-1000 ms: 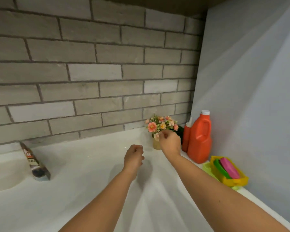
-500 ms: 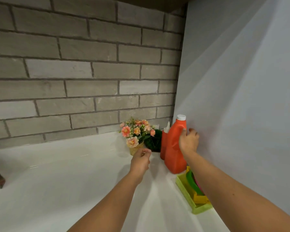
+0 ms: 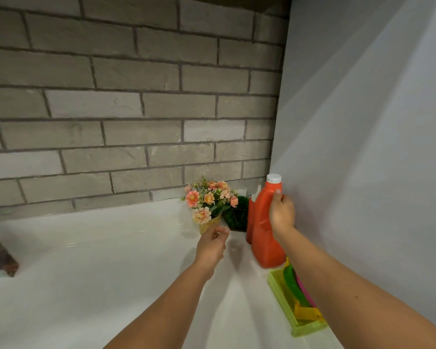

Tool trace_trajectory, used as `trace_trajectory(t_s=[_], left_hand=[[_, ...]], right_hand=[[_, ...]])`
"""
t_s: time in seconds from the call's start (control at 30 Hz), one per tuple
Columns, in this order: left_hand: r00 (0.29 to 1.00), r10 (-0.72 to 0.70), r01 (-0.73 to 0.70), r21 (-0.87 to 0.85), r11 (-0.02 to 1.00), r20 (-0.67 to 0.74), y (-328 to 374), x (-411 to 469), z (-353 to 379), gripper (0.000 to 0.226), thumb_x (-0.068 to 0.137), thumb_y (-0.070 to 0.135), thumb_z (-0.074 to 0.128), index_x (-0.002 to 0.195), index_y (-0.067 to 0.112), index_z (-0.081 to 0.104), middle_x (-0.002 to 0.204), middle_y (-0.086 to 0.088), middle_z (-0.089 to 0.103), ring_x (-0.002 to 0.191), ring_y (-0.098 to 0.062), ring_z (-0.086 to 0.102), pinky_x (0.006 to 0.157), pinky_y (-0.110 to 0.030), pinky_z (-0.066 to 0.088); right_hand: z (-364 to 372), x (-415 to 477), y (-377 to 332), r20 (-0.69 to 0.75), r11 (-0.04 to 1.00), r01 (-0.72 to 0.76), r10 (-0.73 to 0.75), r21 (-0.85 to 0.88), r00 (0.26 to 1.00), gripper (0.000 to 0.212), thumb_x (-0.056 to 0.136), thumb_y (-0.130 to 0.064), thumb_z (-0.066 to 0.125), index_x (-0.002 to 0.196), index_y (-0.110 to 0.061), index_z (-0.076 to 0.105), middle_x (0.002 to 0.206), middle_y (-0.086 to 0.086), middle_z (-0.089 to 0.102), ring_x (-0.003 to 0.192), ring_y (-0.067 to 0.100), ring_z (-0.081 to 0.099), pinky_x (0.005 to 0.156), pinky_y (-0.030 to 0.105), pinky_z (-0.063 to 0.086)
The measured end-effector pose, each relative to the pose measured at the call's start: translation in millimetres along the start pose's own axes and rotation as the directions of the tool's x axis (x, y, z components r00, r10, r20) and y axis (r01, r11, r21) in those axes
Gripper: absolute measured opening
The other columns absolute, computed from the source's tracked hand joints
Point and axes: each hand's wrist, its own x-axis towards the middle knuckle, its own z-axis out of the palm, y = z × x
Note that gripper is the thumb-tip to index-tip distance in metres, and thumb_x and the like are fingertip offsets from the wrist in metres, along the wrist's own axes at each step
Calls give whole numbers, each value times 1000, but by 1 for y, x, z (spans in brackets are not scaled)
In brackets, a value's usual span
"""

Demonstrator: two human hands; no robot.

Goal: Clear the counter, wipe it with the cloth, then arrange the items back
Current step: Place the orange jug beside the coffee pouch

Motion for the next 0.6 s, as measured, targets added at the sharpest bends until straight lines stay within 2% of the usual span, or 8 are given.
trace_trajectory(t_s=[0.07,0.17,0.27,0.43,0.53,0.6], left_hand=[[1000,1,-1,10,1000,2,-3,1,-1,8,94,28,51,96,20,54,92,1,54,79,-17,52,64,-24,44],[1000,-10,9,24,1000,9,-6,1,-5,8,93,28,54,97,20,54,95,0,54,82,-17,53,65,-24,44],[999,-4,2,47,999,44,-11,0,-14,14,90,27,58,102,20,54,94,1,53,78,-14,53,68,-24,44],[995,-15,2,138,990,96,-22,-3,-40,39,77,29,74,111,24,54,106,2,52,94,-17,54,76,-26,44],[993,-13,-8,169,986,121,-25,-9,-63,50,73,28,78,115,24,52,113,2,49,98,-19,54,74,-24,42],[993,4,-26,186,982,119,-25,-14,-84,55,72,29,79,118,23,51,115,2,49,99,-19,55,74,-23,43]], right_hand=[[6,-4,-3,15,999,-13,13,50,1000,45,101,-33,31,121,2,52,121,22,57,113,38,53,93,38,41],[16,-12,-6,11,993,-24,23,115,1000,42,100,-31,35,125,-1,51,124,20,57,116,37,52,101,44,41],[25,-24,-8,0,989,-25,25,148,1000,42,100,-30,35,126,-2,51,122,19,58,114,36,53,101,45,41],[42,-57,-20,-41,982,47,-40,181,998,40,100,-29,36,111,4,56,107,19,62,104,33,57,89,37,43],[58,-84,-41,-1,976,48,-49,212,999,37,101,-27,36,113,1,56,104,13,60,100,27,55,82,29,38],[72,-103,-53,58,972,32,-47,234,997,37,100,-29,36,115,-1,56,106,14,61,101,29,57,84,32,41]])
